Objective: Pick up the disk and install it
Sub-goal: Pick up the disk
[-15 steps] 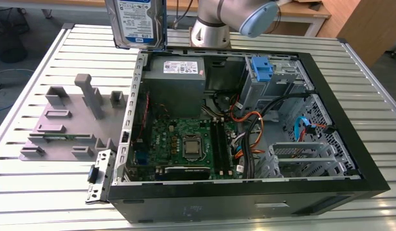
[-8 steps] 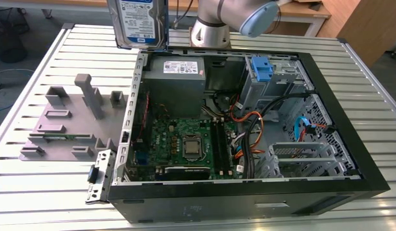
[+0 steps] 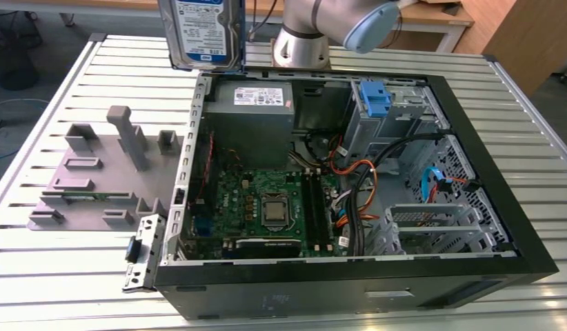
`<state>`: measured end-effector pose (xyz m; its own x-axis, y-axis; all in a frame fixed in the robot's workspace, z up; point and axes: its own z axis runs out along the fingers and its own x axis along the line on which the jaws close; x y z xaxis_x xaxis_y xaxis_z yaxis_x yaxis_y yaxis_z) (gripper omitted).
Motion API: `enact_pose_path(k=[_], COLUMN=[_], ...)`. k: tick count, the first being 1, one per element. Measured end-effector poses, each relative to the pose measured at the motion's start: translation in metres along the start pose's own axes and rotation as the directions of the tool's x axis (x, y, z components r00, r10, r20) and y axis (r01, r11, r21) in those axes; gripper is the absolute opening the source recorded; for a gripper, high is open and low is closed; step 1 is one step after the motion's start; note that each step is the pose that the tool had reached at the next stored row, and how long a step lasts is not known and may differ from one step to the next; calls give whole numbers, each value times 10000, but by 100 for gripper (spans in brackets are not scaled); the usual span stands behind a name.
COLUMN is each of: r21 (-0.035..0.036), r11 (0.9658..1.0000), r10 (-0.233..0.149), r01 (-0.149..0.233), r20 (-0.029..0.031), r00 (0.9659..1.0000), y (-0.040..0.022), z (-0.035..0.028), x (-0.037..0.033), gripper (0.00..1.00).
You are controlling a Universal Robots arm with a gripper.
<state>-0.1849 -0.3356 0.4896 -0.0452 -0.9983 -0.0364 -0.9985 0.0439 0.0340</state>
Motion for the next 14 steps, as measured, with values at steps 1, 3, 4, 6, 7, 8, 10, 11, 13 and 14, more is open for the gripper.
enact_pose_path(k=[1,3,4,6,7,8,10,11,13,14], r21=[0,0,0,0,0,0,-1,0,-1,0], r11=[10000,10000,10000,10000,10000,10000,10000,10000,10000,10000], r10=[1,2,0,1,1,0,-1,1,0,1], r01=[-1,-2,0,-1,-1,0,1,-1,0,-1], r20=[0,0,0,0,0,0,0,0,0,0], r00=[10000,10000,10000,10000,10000,10000,10000,10000,10000,10000], y=[0,-1,-2,-2,-3,-5,-15,-22,-37,-44], z=[0,0,0,0,0,0,0,0,-1,-1], x=[0,-1,0,0,-1,-1,-1,-2,-2,-3], gripper=[35,35,35,35,35,35,35,35,35,35])
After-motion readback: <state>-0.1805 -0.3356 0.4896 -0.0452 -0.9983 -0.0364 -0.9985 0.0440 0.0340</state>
